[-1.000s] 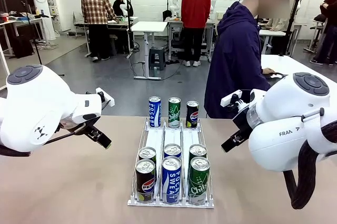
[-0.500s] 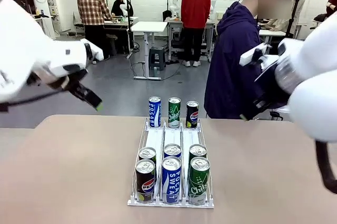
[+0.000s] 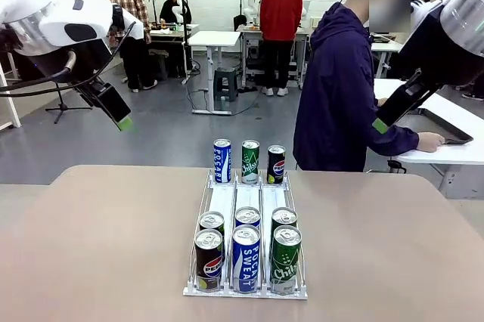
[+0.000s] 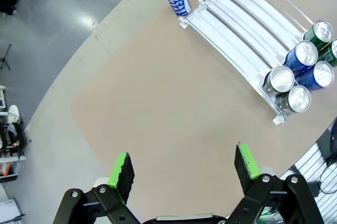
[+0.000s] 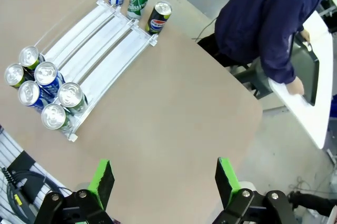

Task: Retrieve and hand over the desired beverage to the person.
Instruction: Pick up a can of the same type that the person held from the Automatic Can Dispenser.

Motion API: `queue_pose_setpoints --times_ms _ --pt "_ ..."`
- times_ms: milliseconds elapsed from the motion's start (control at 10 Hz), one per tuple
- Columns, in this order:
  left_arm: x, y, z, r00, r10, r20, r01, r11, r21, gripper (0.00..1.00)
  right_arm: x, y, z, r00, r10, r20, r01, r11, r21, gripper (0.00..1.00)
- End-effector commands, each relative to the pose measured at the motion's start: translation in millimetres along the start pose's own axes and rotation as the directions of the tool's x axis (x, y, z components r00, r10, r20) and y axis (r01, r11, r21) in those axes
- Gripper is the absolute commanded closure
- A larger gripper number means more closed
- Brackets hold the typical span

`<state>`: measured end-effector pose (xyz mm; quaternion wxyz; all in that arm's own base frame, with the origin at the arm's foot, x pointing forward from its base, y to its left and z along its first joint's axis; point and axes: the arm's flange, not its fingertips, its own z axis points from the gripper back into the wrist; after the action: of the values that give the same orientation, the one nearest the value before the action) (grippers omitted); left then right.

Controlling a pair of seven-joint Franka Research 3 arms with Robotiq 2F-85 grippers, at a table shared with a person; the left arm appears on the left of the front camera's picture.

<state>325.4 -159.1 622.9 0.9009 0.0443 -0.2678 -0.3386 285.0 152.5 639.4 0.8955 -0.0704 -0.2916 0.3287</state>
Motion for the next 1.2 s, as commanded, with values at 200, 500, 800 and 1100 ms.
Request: queue_pose_setpoints --times_ms 200,500,800,1100 --pt "0.7 3.8 -7.8 1.0 0.015 0.004 -0.015 1.0 -0.022 0.0 -2.2 0.6 -0.8 1.0 -0.007 0.005 0.007 1.0 0.016 0.0" --pt "-17.5 47.5 4.7 0.998 0.006 0.059 0.015 0.94 -0.342 0.0 -25.9 -63.7 -4.8 0.993 -0.1 0.063 0.08 0.962 0.261 0.0" --pt "-58.2 115.8 23.8 0.992 0.086 0.093 -0.023 0.845 -0.533 0.0 -74.7 -147.3 -7.8 0.932 -0.324 0.16 0.213 0.849 0.483 0.0" --pt "-91.8 153.0 32.4 0.963 0.23 0.142 -0.117 0.827 -0.55 0.0 -122.9 -185.6 2.9 0.857 -0.429 0.284 0.218 0.803 0.555 0.0"
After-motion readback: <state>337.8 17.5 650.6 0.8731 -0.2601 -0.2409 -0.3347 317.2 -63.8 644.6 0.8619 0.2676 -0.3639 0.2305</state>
